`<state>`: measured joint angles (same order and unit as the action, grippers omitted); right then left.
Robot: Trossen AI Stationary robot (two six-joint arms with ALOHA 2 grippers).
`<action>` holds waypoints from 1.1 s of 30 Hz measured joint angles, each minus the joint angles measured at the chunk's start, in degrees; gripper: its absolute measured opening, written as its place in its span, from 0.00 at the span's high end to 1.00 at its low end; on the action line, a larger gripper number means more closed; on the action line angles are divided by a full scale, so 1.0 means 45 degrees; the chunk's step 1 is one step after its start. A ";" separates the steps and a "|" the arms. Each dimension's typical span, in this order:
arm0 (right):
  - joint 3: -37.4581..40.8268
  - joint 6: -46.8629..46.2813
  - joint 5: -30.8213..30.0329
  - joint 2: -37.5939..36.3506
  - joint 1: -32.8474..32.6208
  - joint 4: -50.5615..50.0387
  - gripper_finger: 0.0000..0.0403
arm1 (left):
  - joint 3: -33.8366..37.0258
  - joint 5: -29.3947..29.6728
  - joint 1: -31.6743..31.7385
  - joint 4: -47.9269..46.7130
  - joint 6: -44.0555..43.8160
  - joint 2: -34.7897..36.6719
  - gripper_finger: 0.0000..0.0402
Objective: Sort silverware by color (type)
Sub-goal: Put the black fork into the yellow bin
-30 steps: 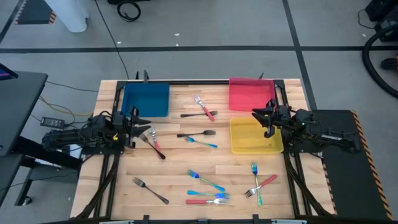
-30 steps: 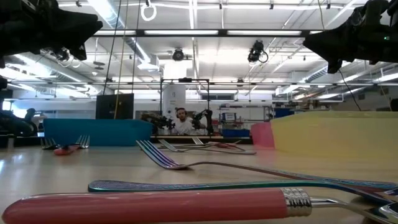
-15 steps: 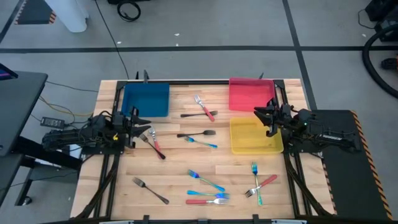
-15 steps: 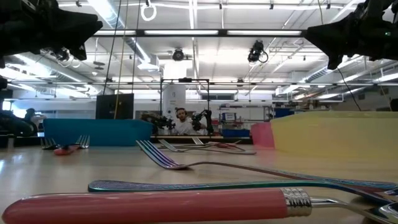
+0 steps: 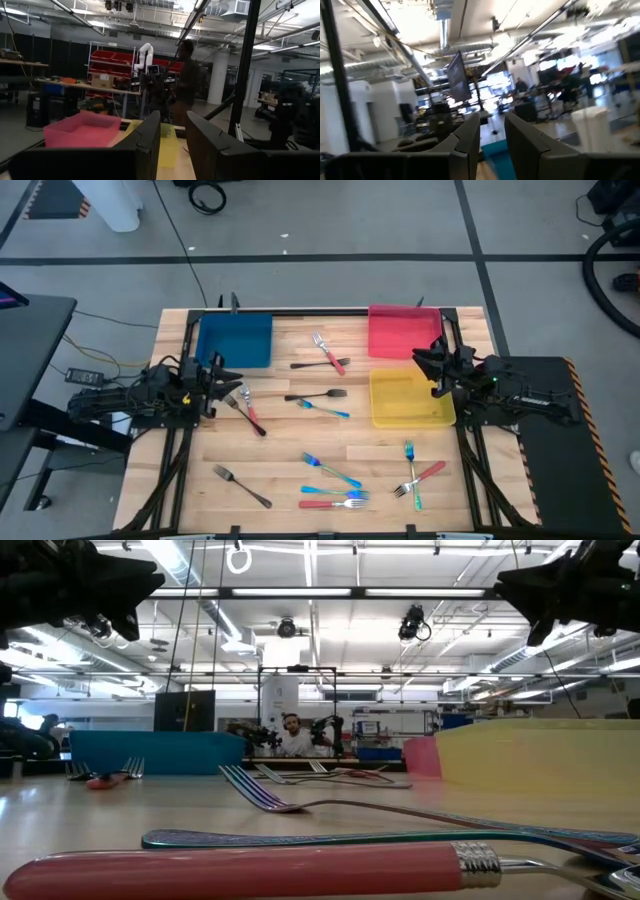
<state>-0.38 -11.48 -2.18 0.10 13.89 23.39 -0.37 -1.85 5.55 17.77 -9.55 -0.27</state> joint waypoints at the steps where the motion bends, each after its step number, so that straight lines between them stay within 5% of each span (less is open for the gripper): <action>1: 0.0000 0.0291 -0.0142 0.0000 0.0000 0.0054 0.75 | -0.0002 0.0000 0.0002 0.0065 0.0181 0.0004 0.78; 8: 0.0000 0.1492 -0.1345 0.0006 0.0000 0.0177 0.75 | 0.0001 0.0062 -0.0001 0.0186 0.2551 -0.0019 0.78; 16: 0.0000 0.1328 -0.1296 0.0010 0.0005 -0.0156 0.75 | -0.0003 0.1666 -0.0002 0.0392 0.1727 -0.0019 0.78; 33: 0.0000 0.3851 -0.1587 0.0151 0.0010 -0.0169 0.75 | -0.0003 0.1700 -0.0002 0.0056 0.0604 -0.0019 0.78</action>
<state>-0.38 5.85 -9.32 0.78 13.93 22.63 -0.38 5.80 5.54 18.03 -6.83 -0.36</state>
